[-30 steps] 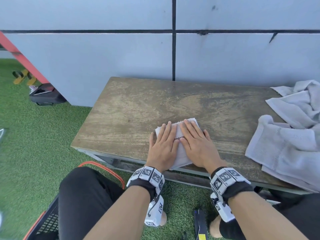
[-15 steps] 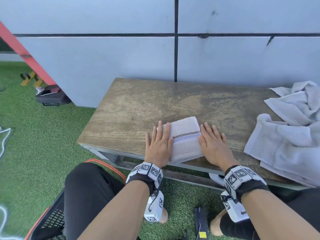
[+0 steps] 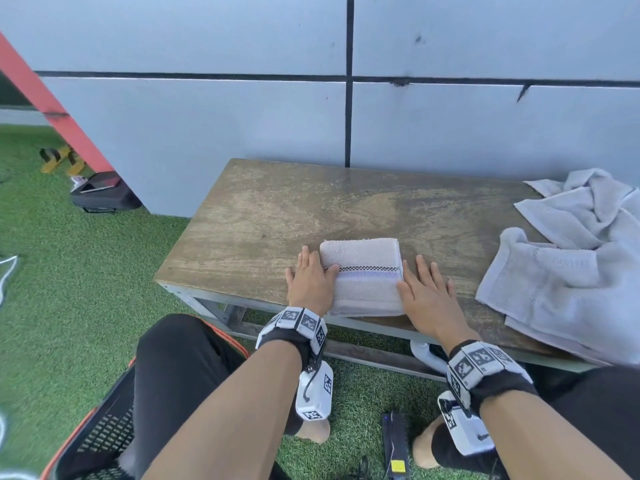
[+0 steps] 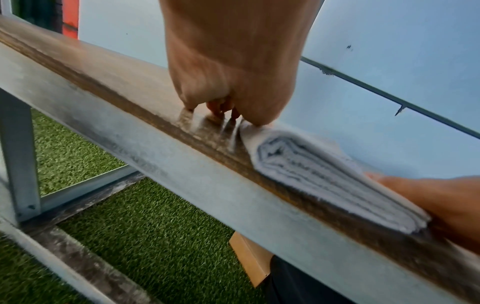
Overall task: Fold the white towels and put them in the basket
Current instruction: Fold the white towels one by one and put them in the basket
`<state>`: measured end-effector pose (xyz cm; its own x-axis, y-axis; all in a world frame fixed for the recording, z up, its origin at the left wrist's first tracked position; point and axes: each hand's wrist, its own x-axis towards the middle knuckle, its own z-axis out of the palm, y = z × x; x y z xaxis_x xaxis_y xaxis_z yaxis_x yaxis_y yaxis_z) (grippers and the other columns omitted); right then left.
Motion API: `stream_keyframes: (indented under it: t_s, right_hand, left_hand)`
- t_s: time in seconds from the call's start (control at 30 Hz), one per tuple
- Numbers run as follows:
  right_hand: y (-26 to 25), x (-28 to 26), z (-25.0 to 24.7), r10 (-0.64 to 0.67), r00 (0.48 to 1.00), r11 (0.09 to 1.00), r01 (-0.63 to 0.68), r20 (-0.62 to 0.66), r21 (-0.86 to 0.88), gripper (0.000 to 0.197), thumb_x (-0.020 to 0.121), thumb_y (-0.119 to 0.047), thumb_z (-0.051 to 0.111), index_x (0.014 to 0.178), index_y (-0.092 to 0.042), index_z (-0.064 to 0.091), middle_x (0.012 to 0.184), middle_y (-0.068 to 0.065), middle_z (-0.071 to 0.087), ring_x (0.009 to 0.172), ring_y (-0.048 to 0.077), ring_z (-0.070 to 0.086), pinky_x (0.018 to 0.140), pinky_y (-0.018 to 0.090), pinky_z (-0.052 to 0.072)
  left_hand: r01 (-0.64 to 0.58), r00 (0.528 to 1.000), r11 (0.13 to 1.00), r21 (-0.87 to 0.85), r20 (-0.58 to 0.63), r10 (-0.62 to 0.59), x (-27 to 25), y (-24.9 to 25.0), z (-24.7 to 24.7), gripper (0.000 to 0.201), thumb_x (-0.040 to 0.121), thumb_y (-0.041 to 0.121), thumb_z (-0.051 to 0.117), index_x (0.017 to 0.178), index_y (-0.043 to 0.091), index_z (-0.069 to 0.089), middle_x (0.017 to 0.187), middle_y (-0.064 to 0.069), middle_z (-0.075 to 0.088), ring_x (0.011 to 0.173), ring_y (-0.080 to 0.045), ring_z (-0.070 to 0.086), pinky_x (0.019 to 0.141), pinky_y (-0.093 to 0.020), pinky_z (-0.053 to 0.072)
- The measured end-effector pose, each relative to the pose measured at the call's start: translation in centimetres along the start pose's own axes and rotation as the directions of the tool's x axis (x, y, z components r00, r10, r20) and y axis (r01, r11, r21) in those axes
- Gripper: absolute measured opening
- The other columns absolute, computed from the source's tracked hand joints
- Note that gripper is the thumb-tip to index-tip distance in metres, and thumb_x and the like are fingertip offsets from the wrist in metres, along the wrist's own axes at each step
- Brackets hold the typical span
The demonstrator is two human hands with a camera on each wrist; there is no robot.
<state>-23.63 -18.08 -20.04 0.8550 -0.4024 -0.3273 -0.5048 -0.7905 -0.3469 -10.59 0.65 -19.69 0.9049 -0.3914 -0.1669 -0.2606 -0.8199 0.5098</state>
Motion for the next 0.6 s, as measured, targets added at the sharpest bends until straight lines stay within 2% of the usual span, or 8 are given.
stream_keyframes:
  t_s: [0.07, 0.13, 0.23, 0.37, 0.5, 0.6]
  right_hand:
    - [-0.3, -0.3, -0.1, 0.009, 1.000, 1.000, -0.009, -0.002, 0.004, 0.057, 0.104, -0.049, 0.013, 0.158, -0.034, 0.009, 0.165, -0.006, -0.017, 0.152, 0.020, -0.017, 0.121, 0.051, -0.007]
    - [-0.6, -0.5, -0.5, 0.014, 1.000, 1.000, -0.014, -0.004, -0.006, 0.055, 0.104, -0.048, 0.019, 0.156, -0.032, 0.020, 0.166, -0.004, -0.011, 0.153, 0.024, -0.011, 0.121, 0.055, -0.003]
    - [-0.8, -0.4, -1.3, 0.015, 1.000, 1.000, -0.015, 0.011, -0.015, 0.053, 0.103, -0.048, 0.027, 0.153, -0.029, 0.030, 0.167, 0.001, -0.003, 0.153, 0.030, -0.004, 0.121, 0.060, 0.004]
    - [-0.9, -0.6, -1.9, 0.004, 1.000, 1.000, -0.003, 0.024, -0.012, 0.055, 0.102, -0.051, 0.031, 0.151, -0.025, 0.038, 0.167, 0.004, 0.004, 0.153, 0.035, 0.002, 0.120, 0.061, 0.013]
    - [-0.9, -1.6, -1.9, 0.005, 1.000, 1.000, -0.006, 0.018, 0.020, 0.059, 0.101, -0.054, 0.034, 0.152, -0.026, 0.038, 0.166, 0.002, 0.010, 0.153, 0.033, 0.006, 0.119, 0.055, 0.021]
    - [-1.1, -2.5, -2.1, 0.000, 1.000, 1.000, -0.001, 0.028, 0.027, 0.053, 0.101, -0.052, 0.037, 0.147, -0.027, 0.046, 0.166, 0.002, 0.013, 0.153, 0.032, 0.007, 0.121, 0.049, 0.022]
  left_hand:
    - [0.026, 0.999, 0.999, -0.019, -0.024, -0.026, 0.2, 0.3, -0.3, 0.040, 0.102, 0.046, 0.043, 0.122, 0.012, 0.047, 0.161, -0.014, 0.028, 0.147, -0.030, 0.028, 0.120, -0.055, 0.014]
    - [0.022, 0.998, 0.999, -0.031, -0.056, -0.024, -0.2, 0.3, -0.2, 0.046, 0.098, 0.054, 0.045, 0.113, 0.011, 0.050, 0.152, -0.015, 0.040, 0.143, -0.030, 0.035, 0.119, -0.056, 0.018]
    - [-0.004, 0.997, 1.000, -0.025, -0.083, 0.002, -1.4, 0.2, -0.1, 0.055, 0.094, 0.064, 0.042, 0.105, 0.012, 0.053, 0.155, -0.016, 0.037, 0.149, -0.024, 0.025, 0.122, -0.056, 0.013]
    - [0.020, 0.996, 0.999, -0.044, -0.084, -0.024, -2.3, 0.2, -0.3, 0.061, 0.094, 0.066, 0.041, 0.098, 0.008, 0.058, 0.160, -0.018, 0.029, 0.152, -0.024, 0.017, 0.122, -0.056, 0.009]
    - [0.047, 0.997, 0.998, -0.041, -0.063, -0.050, -2.5, 0.4, -0.3, 0.052, 0.094, 0.061, 0.046, 0.101, 0.010, 0.057, 0.158, -0.017, 0.032, 0.151, -0.027, 0.021, 0.120, -0.061, 0.011]
    - [0.083, 0.996, 0.996, -0.044, -0.021, -0.084, -2.9, 0.8, -0.4, 0.044, 0.093, 0.059, 0.049, 0.100, 0.016, 0.054, 0.156, -0.014, 0.036, 0.146, -0.031, 0.028, 0.117, -0.066, 0.014]
